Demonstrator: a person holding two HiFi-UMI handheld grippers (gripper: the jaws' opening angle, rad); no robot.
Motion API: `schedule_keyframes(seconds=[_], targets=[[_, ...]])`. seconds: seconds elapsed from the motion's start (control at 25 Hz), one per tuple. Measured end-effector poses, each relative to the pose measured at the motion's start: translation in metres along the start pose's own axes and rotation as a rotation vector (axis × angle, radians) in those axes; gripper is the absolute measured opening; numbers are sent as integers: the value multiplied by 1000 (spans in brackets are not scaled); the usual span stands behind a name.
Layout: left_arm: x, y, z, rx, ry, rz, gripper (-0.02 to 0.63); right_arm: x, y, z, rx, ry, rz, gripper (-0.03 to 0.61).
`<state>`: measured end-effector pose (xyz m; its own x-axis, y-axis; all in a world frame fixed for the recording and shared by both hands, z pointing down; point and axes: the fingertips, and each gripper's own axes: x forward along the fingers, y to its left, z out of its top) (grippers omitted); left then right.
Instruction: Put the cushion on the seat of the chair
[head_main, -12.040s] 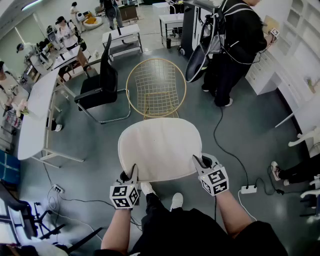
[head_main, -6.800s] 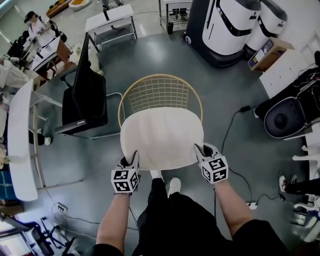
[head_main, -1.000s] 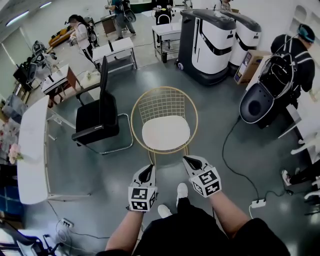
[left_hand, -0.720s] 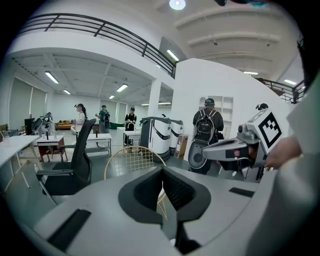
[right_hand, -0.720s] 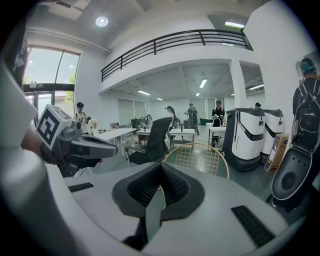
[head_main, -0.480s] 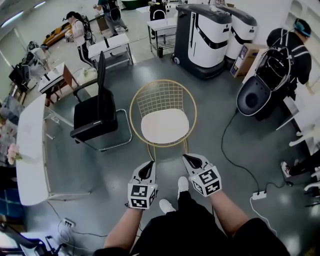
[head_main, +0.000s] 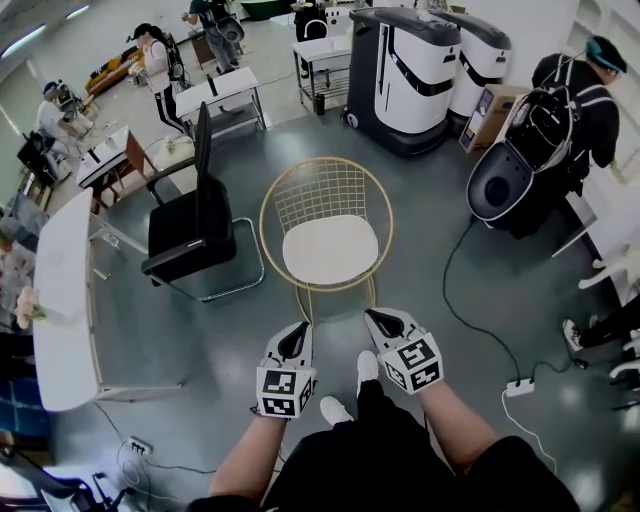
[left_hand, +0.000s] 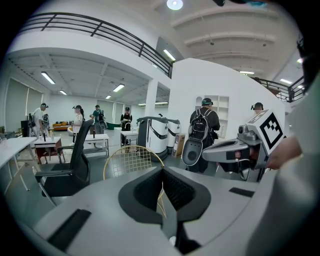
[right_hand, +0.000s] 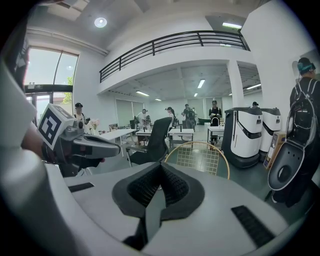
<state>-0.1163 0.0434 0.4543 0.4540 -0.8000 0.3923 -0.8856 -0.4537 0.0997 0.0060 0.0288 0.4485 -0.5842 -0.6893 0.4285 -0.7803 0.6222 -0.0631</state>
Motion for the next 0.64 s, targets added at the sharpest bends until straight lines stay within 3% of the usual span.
schedule_keyframes(seconds=[0.64], targets=[[-3,-7,-4,0,5,-14,17,-7,3,-1,6,-5,-7,11]])
